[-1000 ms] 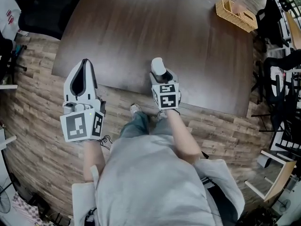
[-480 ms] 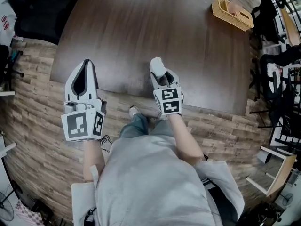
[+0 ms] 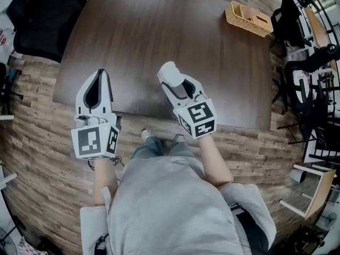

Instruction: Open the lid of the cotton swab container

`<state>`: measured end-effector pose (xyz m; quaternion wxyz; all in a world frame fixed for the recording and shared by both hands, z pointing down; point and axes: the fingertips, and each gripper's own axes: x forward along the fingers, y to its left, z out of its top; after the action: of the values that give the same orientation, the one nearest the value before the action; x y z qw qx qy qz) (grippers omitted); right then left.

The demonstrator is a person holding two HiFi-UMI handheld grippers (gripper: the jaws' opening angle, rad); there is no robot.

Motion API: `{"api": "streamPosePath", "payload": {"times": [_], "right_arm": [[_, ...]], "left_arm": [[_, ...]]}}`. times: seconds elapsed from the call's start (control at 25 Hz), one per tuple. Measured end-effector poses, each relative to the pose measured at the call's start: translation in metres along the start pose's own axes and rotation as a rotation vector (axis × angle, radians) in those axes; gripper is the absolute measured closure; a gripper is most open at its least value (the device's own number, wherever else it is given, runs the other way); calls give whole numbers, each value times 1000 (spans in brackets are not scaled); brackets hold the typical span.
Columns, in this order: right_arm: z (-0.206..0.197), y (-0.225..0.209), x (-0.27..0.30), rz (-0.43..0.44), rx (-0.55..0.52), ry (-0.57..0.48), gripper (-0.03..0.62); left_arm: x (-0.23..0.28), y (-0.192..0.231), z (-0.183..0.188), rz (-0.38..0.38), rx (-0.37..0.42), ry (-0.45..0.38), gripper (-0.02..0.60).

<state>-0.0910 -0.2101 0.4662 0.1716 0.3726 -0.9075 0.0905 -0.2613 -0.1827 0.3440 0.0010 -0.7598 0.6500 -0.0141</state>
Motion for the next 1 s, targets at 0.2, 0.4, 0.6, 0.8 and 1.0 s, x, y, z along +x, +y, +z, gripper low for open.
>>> {"api": "streamPosePath", "payload": {"times": [0.2, 0.4, 0.6, 0.8, 1.0], "right_arm": [[32, 0, -19, 17, -44, -48, 395], [48, -1, -37, 84, -52, -65, 395], [63, -3, -57, 136, -77, -79, 395], [75, 3, -72, 178, -140, -80, 395], [83, 6, -89, 230, -191, -78, 395]], "left_arm": [[3, -6, 9, -1, -1, -21, 572], [11, -32, 22, -122, 3, -68, 571], [16, -72, 45, -357, 43, -134, 569], [16, -115, 63, -614, 118, -167, 459], [14, -165, 72, -860, 190, -141, 386]]}}
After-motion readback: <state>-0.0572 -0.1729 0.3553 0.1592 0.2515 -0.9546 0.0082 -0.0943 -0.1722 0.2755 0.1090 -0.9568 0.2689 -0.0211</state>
